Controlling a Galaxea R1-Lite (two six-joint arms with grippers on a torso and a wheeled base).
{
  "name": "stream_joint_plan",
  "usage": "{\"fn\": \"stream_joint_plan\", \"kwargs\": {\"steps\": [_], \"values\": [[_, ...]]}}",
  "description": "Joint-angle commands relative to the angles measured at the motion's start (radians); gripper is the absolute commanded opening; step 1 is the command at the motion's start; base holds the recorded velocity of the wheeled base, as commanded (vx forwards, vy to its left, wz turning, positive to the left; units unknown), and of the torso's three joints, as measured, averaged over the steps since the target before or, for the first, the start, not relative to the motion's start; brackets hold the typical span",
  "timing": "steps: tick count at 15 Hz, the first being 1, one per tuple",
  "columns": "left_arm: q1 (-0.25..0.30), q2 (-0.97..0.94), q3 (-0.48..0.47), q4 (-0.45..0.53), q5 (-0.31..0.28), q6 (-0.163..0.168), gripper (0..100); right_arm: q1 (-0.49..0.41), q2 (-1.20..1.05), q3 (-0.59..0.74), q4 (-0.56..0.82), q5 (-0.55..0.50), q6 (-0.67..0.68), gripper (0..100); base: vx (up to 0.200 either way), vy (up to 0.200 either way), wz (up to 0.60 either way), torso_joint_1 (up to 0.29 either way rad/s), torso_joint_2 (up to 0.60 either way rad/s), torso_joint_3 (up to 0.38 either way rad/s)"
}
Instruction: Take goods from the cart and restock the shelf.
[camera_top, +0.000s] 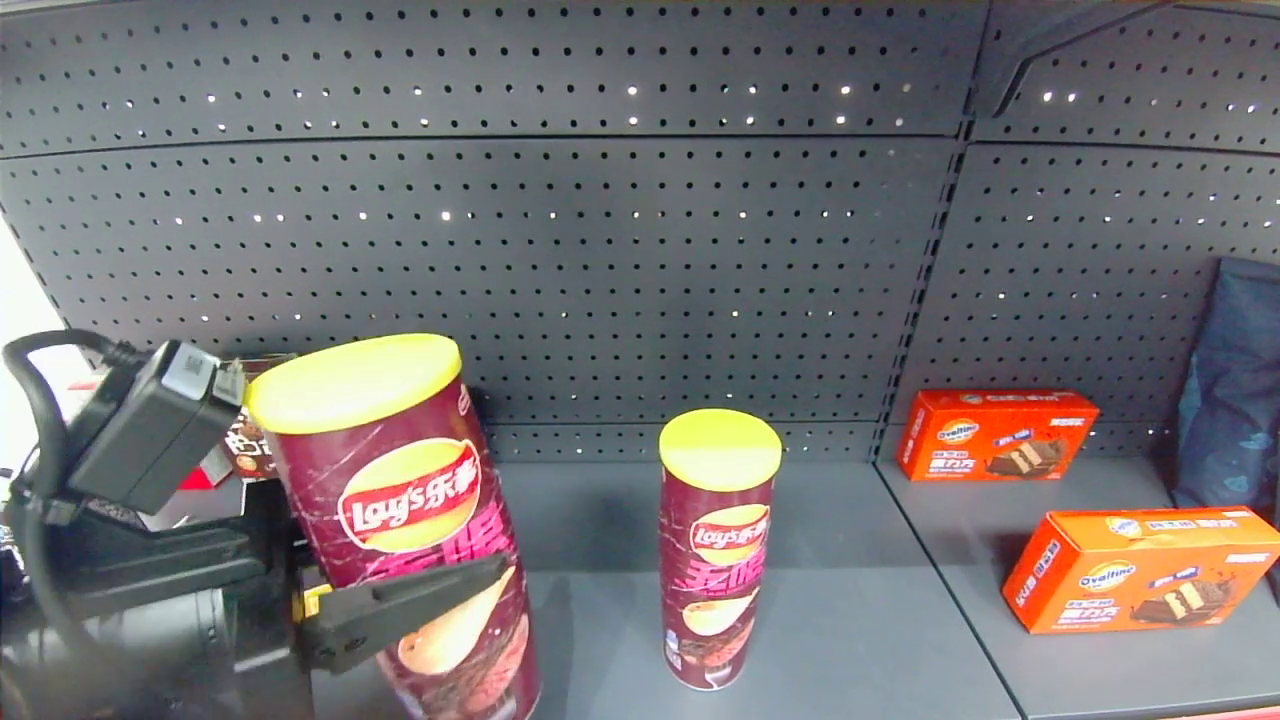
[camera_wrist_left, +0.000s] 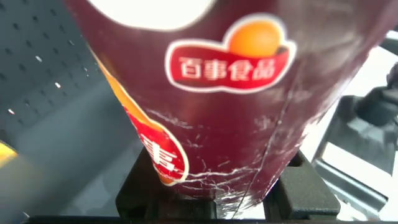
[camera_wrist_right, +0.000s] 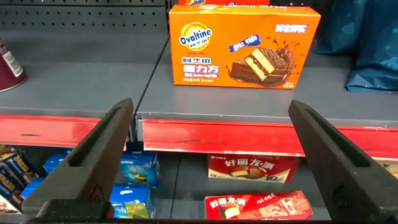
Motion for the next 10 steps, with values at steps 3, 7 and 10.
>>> {"fn": "stream_joint_plan", "kwargs": {"steps": [3,7,10], "values": [[0.052,0.188,-0.168,-0.005,-0.058,0.005,0,0.000,-0.003,0.000,0.000,0.000,0.000,100,0.000,0.000,0.00,0.000,0.00,0.000],[0.063,0.341,-0.233,-0.015,-0.090,0.077,0,0.000,-0.003,0.000,0.000,0.000,0.000,100,0.000,0.000,0.00,0.000,0.00,0.000],[0.092,0.443,-0.305,-0.018,-0.130,0.103,0,0.000,-0.003,0.000,0.000,0.002,0.000,100,0.000,0.000,0.00,0.000,0.00,0.000]]}}
